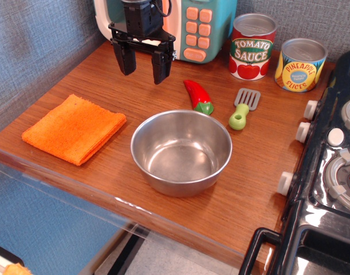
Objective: Place the sponge next to the pepper.
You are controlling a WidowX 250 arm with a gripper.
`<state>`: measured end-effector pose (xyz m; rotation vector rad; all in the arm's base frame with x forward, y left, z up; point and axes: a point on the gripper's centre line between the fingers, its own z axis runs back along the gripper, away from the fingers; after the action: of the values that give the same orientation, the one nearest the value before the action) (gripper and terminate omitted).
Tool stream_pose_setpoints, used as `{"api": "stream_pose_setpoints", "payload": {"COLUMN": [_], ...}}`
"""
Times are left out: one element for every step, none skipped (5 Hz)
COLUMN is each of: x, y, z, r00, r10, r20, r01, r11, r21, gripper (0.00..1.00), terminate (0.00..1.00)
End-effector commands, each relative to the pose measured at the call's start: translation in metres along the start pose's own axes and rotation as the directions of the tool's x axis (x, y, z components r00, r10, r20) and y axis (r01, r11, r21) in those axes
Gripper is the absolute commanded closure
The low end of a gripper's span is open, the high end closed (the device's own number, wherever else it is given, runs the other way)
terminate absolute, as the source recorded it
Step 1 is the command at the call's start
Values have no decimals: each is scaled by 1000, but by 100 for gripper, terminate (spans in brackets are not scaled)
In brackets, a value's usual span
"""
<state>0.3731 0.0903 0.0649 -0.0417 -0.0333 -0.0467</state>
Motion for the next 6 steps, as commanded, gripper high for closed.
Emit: {"api": "stream_pose_setpoints", "payload": {"x": [0, -21, -44, -69, -94, -105], "y": [0, 7, 14, 24, 40, 56], "z": [0, 9, 20, 21, 12, -6], "r00": [1000, 1000, 999, 997, 999, 1000], "r10": [0, 4, -30, -82, -40, 19], "r20": [0, 4, 23, 13, 21, 24], "r01": [0, -4, 29, 80, 37, -23], "r11": [1000, 1000, 998, 990, 988, 988], "r21": [0, 21, 58, 114, 149, 150], "gripper": [0, 0, 0, 0, 0, 0], "terminate": [0, 0, 0, 0, 0, 0]}}
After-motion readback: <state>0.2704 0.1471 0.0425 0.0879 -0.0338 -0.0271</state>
